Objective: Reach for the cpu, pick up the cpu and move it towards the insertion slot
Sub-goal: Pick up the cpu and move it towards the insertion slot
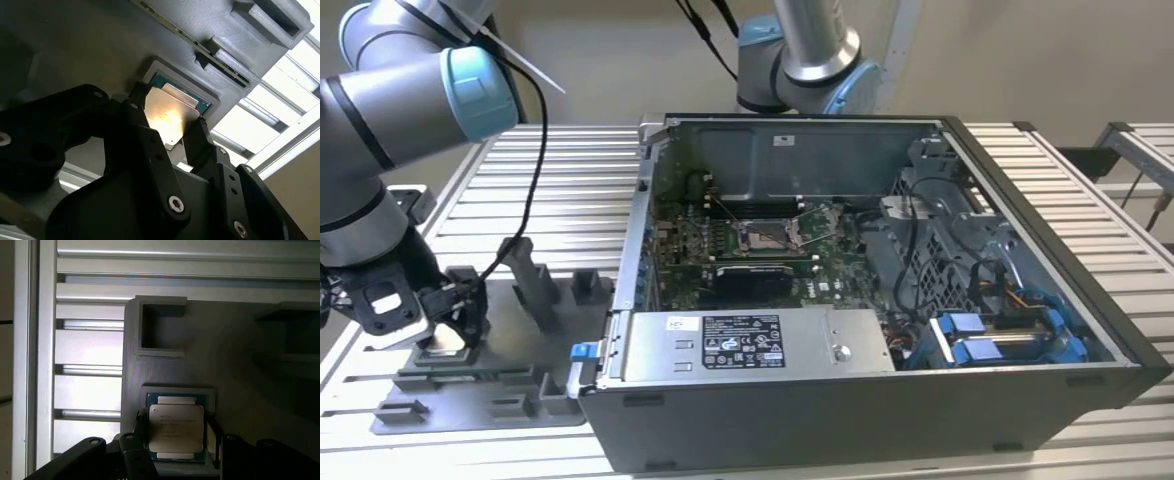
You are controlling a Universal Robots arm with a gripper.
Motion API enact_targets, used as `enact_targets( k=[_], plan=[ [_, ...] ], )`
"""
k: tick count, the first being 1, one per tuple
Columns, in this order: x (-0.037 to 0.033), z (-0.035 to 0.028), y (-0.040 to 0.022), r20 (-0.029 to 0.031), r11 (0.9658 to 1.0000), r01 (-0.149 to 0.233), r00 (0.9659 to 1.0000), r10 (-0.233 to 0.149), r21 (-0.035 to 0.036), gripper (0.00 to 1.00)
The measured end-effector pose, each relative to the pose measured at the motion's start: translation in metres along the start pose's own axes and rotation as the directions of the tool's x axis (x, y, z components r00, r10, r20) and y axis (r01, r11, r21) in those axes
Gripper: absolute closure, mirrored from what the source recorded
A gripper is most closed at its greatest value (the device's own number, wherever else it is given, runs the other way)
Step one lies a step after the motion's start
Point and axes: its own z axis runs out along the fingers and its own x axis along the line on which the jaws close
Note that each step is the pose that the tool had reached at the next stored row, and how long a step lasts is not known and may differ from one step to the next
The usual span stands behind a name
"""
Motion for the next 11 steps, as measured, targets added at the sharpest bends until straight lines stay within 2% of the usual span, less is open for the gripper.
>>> enact_targets(
  k=[7, 11],
  plan=[
    [0.0, -0.0001, 0.0, 0.0004, 1.0, 0.0, 1.0, 0.0, -0.0003, 1.0],
    [0.0, -0.0033, 0.0002, -0.0007, 1.0, 0.0, 1.0, 0.0, -0.0002, 1.0]
  ],
)
